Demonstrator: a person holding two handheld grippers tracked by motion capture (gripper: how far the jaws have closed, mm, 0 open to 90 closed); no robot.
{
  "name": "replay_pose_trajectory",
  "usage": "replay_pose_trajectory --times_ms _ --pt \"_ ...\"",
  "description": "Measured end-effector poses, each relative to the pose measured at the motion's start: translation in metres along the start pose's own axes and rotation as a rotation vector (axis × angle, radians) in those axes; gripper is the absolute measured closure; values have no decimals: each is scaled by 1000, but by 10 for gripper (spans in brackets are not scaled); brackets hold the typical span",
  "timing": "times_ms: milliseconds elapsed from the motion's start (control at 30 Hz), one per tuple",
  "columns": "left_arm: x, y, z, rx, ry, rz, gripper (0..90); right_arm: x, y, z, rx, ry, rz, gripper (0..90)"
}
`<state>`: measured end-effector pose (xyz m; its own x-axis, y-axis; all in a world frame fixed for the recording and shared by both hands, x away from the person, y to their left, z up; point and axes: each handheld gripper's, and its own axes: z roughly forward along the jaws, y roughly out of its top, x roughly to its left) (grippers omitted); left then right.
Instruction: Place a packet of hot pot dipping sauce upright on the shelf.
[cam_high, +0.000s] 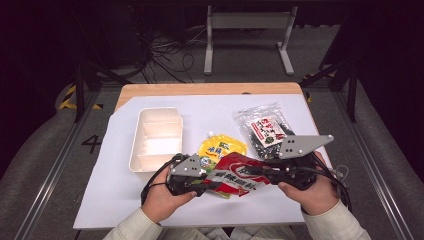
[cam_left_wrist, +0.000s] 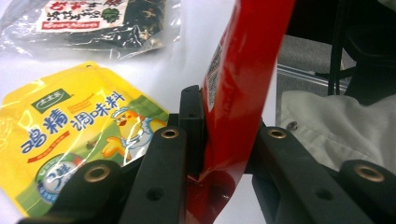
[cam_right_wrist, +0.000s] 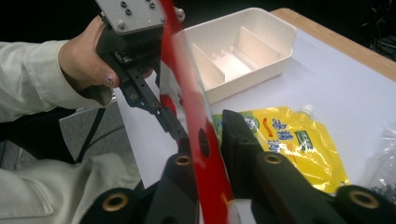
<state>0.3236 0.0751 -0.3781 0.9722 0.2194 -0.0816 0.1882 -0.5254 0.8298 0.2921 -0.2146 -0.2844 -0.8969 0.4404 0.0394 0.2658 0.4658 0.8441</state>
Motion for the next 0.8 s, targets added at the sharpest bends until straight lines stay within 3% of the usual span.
replay_pose_trajectory --times_ms 100,233,367,600,800 --pt "3 -1 -3 -9 -5 -8 792 -1 -2 -1 -24 -18 -1 732" --pt "9 -5 -11 -27 3 -34 792 -5 -5 -9 -95 -98 2 516" --pt "12 -6 -17 -38 9 -42 792 -11 -12 -17 -135 -143 12 406" --pt "21 -11 -32 -73 42 -82 792 -21 -30 -29 -158 -179 36 371" --pt "25 -11 -41 -87 54 -90 791 -32 -45 -37 -170 -213 78 361"
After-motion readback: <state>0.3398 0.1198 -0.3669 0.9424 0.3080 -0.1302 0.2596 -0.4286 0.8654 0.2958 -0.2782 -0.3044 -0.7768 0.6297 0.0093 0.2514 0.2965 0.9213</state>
